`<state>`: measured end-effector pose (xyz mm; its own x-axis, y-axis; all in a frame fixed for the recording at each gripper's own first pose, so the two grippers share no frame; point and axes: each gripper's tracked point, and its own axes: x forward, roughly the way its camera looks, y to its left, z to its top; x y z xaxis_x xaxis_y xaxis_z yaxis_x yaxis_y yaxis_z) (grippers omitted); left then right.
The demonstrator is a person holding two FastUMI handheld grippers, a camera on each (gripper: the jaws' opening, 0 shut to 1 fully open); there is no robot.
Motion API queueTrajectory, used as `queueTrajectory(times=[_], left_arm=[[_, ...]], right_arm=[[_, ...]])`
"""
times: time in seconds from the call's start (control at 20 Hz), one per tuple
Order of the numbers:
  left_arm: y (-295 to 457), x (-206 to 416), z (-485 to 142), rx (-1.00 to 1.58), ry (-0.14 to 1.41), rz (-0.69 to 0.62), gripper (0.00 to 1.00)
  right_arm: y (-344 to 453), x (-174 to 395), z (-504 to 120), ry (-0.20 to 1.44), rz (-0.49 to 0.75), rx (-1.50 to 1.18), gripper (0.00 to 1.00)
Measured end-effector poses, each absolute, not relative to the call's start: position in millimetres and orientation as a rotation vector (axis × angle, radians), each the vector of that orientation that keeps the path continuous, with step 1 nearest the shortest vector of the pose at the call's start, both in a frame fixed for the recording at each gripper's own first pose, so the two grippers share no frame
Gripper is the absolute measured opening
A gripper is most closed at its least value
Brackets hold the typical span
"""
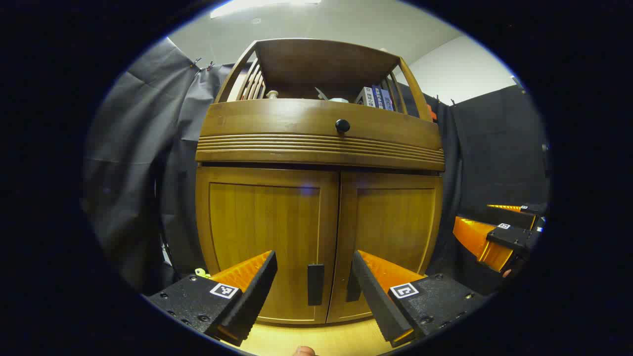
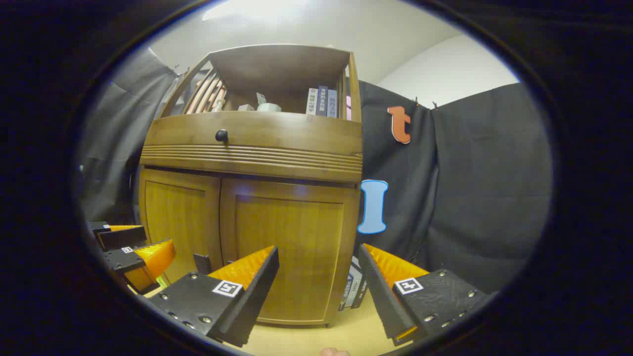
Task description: Open the right door of the double-door shoe cabinet with the right hand, and open the left door with the left hand.
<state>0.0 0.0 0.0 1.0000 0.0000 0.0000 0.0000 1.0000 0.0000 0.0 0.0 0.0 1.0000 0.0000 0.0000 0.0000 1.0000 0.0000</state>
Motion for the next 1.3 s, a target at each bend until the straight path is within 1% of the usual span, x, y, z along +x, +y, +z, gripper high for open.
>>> queueTrajectory(times=[0.25, 0.3, 0.35, 0.4, 0.45, 0.5, 0.55, 0.6, 0.7, 0.75, 0.8, 0.95, 1.0, 1.15, 1.2, 1.25, 1.3], left_arm=[[3.6, -2.0, 9.8, -0.002, -0.019, 0.027, 0.92], [4.0, -3.1, 11.3, 0.004, -0.02, 0.032, 0.95], [4.9, -5.0, 12.3, 0.012, -0.021, 0.037, 0.95], [8.3, -12.4, 9.2, 0.018, -0.021, 0.043, 0.92], [10.5, -16.7, 9.2, 0.019, -0.023, 0.047, 0.92], [12.1, -17.6, 9.3, 0.015, -0.023, 0.051, 0.95], [13.7, -15.6, 8.4, 0.01, -0.021, 0.054, 0.92], [15.1, -14.4, 7.6, 0.007, -0.021, 0.056, 0.95], [18.3, -10.7, 4.6, 0.005, -0.015, 0.058, 0.95], [19.9, -9.1, 3.1, 0.003, -0.01, 0.058, 0.95], [22.2, -6.6, 1.2, 0.003, -0.004, 0.059, 0.92], [27.7, -1.9, -3.8, 0.006, 0.011, 0.063, 0.92], [29.1, 0.0, -4.6, 0.005, 0.014, 0.064, 0.92], [33.8, 4.2, -6.4, 0.003, 0.015, 0.064, 0.92], [35.7, 5.5, -6.2, 0.008, 0.013, 0.065, 0.92], [37.1, 6.1, -4.9, 0.013, 0.008, 0.064, 0.92], [39.0, 7.4, -2.9, 0.018, 0.003, 0.065, 0.92]], right_arm=[[4.0, -5.4, -7.2, 0.024, 0.014, 0.013, 0.96], [5.1, -5.3, -9.4, 0.027, 0.021, 0.014, 0.96], [7.1, -6.1, -10.4, 0.03, 0.028, 0.017, 0.96], [9.0, -6.3, -11.2, 0.031, 0.035, 0.02, 0.96], [11.2, -5.8, -11.8, 0.032, 0.041, 0.023, 0.96], [13.2, -5.5, -14.4, 0.038, 0.05, 0.022, 0.96], [15.3, -4.6, -16.4, 0.045, 0.057, 0.017, 0.96], [16.8, -4.1, -18.0, 0.049, 0.063, 0.014, 0.96], [20.2, -2.6, -18.8, 0.049, 0.071, 0.015, 0.94], [22.3, -1.7, -18.2, 0.046, 0.074, 0.017, 0.94], [24.3, -0.3, -18.3, 0.043, 0.077, 0.02, 0.94], [35.2, 3.7, -22.5, 0.045, 0.085, 0.039, 0.94], [38.2, 4.9, -24.8, 0.05, 0.089, 0.048, 0.96], [49.4, 11.2, -33.3, 0.065, 0.1, 0.053, 0.96], [52.3, 13.7, -37.9, 0.072, 0.103, 0.052, 0.94], [55.9, 15.5, -41.4, 0.079, 0.107, 0.054, 0.99], [59.7, 18.0, -46.3, 0.085, 0.111, 0.06, 0.94]])
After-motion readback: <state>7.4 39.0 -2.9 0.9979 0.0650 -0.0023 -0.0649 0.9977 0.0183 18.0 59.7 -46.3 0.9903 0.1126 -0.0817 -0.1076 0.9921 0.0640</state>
